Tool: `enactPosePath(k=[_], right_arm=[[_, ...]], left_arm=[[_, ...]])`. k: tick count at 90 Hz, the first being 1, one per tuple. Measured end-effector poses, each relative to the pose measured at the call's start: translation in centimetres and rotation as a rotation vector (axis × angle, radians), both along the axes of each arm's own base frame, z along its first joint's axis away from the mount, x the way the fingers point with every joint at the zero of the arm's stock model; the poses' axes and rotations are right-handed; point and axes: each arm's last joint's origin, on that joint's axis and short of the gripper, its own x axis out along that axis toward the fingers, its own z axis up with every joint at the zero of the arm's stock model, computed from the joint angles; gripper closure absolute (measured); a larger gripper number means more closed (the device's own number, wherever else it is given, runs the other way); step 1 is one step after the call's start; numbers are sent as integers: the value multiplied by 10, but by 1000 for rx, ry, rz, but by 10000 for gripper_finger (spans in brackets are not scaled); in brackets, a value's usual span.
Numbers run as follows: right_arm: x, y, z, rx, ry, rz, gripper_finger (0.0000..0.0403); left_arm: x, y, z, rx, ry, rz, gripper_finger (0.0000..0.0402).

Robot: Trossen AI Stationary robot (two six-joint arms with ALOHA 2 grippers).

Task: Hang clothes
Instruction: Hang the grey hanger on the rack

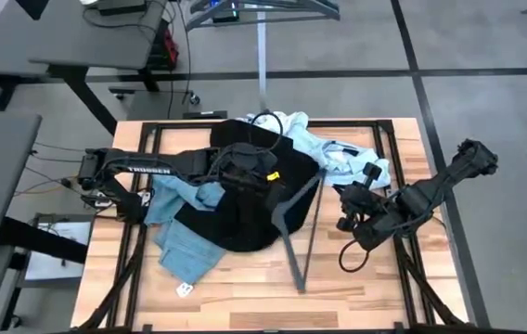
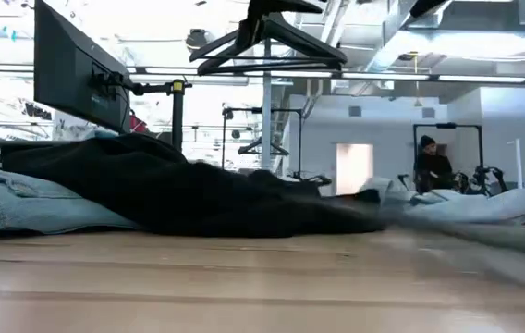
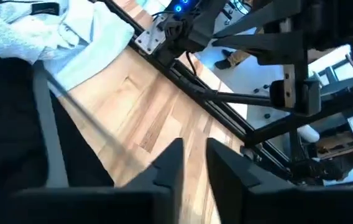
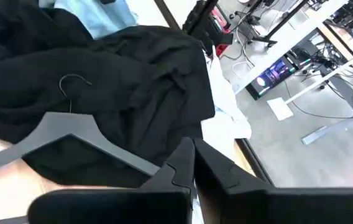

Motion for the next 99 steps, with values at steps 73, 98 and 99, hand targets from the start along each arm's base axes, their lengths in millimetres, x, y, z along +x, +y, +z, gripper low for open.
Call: enactPosePath(k=[73, 98, 99], right_arm=[[55, -100, -84, 183, 230, 249, 232], [64, -124, -138, 243, 379, 494, 231], [65, -124, -140, 241, 390, 498, 231]], left_arm=[[-13, -51, -90, -80, 142, -10, 394], [-16, -65, -97, -66, 141, -57, 393], [-17, -66, -97, -64, 141, -59, 393]])
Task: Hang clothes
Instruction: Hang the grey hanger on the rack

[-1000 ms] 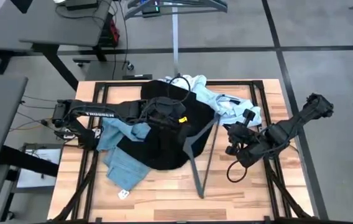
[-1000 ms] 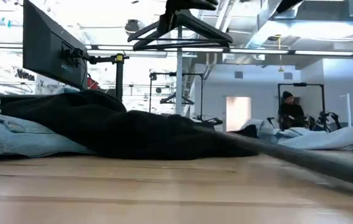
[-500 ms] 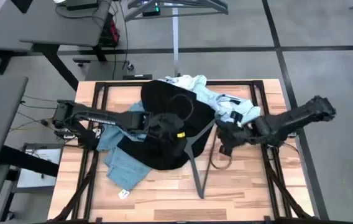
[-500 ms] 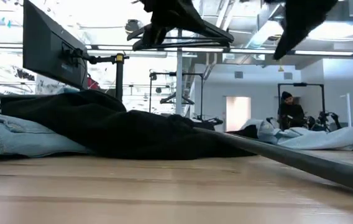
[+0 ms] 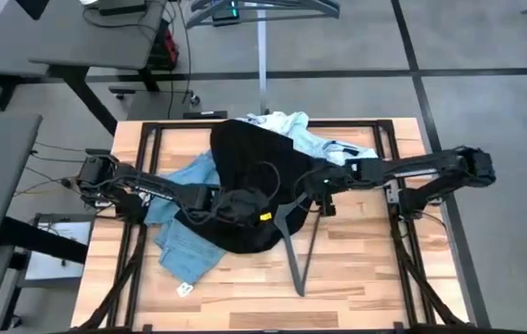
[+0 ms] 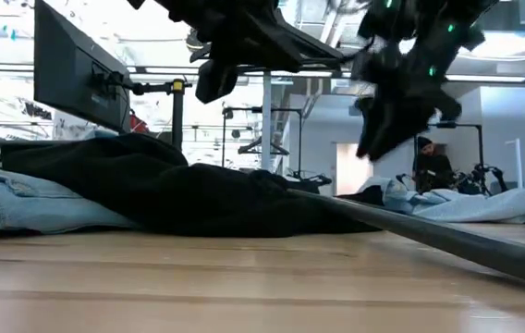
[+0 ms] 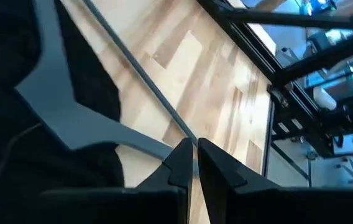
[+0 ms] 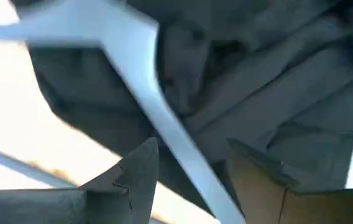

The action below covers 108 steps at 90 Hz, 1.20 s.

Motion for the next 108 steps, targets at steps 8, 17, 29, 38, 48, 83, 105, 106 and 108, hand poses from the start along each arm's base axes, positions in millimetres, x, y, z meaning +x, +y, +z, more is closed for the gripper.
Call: enactPosePath(k=[8, 17, 29, 38, 48, 83, 105, 106, 108], right_arm=[[7, -2, -15, -23, 48, 44, 234], [14, -2, -32, -41, 109, 91, 236], [21, -7, -53, -87, 175, 78, 236], [23, -13, -64, -124, 209, 18, 236], [23, -18, -66, -131, 223, 15, 236], [17, -13, -28, -50, 356, -76, 341], [3, 6, 49, -76, 178, -160, 341], [2, 7, 53, -83, 168, -166, 341], [-1, 9, 59, -99, 149, -178, 341]], left_arm=[[0, -1, 0, 14, -4, -17, 393], [-1, -2, -1, 21, 4, -39, 393], [-1, -2, -2, 30, 17, -54, 393], [-2, -2, -2, 29, 24, -74, 393], [-2, -2, -3, 36, 32, -79, 393], [-4, -1, -3, 59, 41, -91, 393], [-16, 13, 25, 21, -33, -42, 393], [-17, 14, 28, 17, -42, -37, 393], [-20, 16, 35, 8, -64, -29, 393]])
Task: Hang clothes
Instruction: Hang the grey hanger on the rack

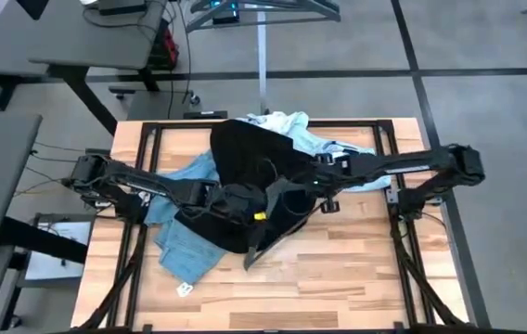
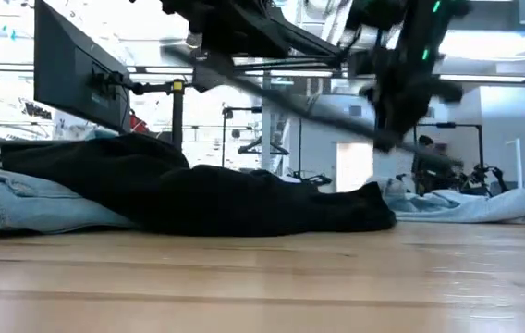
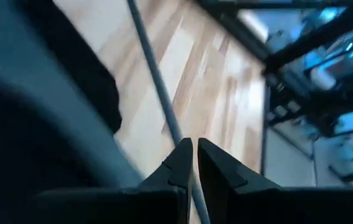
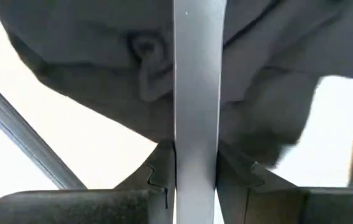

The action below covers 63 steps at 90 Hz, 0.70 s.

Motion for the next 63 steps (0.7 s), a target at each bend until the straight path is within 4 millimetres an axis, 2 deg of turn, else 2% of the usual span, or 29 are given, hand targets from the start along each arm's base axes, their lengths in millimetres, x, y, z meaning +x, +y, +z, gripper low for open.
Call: enactPosePath(k=[16, 30, 38, 46, 55, 63], right_arm=[[-11, -1, 46, -173, -140, -72, 341], [-9, -8, 65, -210, -193, -109, 341], [-7, -7, 69, -219, -224, -118, 341], [-6, -7, 71, -214, -250, -130, 341], [-4, -8, 73, -233, -269, -138, 341], [-3, -11, 75, -271, -284, -143, 341]], left_arm=[[-40, 23, 59, -48, -194, 68, 393], [-86, 45, 100, -22, -328, 165, 393], [-110, 54, 106, 63, -300, 243, 393], [-124, 60, 104, 134, -233, 321, 393], [-124, 65, 99, 161, -181, 350, 390], [-113, 67, 91, 135, -145, 321, 374]])
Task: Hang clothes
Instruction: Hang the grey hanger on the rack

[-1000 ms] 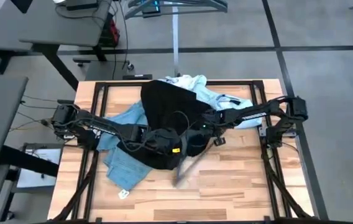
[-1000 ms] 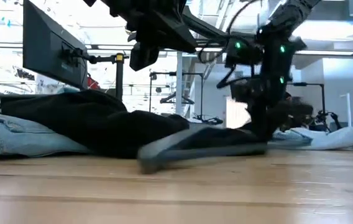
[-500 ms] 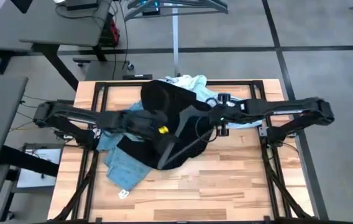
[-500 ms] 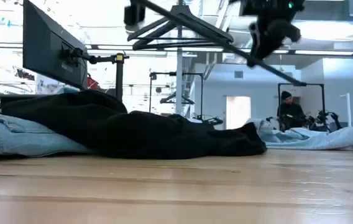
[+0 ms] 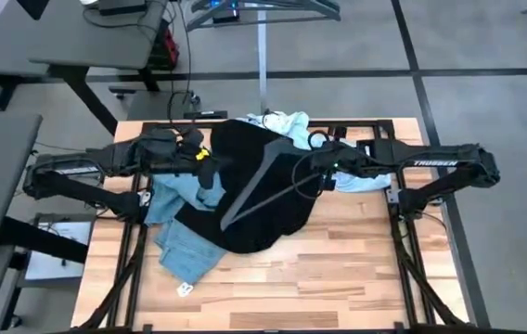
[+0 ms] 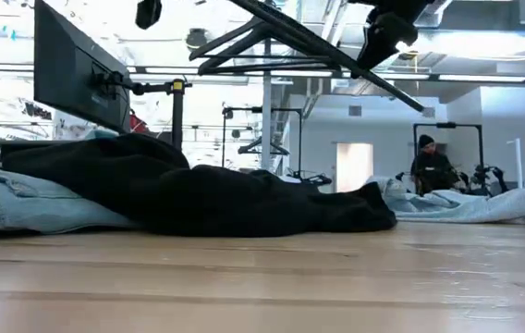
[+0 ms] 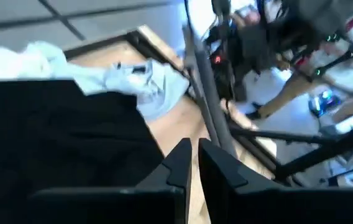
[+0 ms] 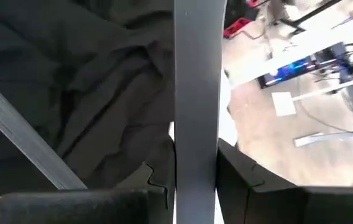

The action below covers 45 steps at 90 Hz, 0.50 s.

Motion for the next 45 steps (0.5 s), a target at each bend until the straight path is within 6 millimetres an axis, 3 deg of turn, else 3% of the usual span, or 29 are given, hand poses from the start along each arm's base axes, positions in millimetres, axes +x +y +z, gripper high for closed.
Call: enactPosePath(k=[12, 28, 45], right_arm=[[2, -10, 3, -16, -38, -26, 341], [-1, -22, 3, -17, -36, -73, 341], [-1, -28, 3, -19, -41, -91, 341]], left_arm=[[17, 10, -15, -61, 60, -37, 330], [26, 25, -14, -99, -6, -98, 274], [25, 34, -12, -108, -25, -98, 256]])
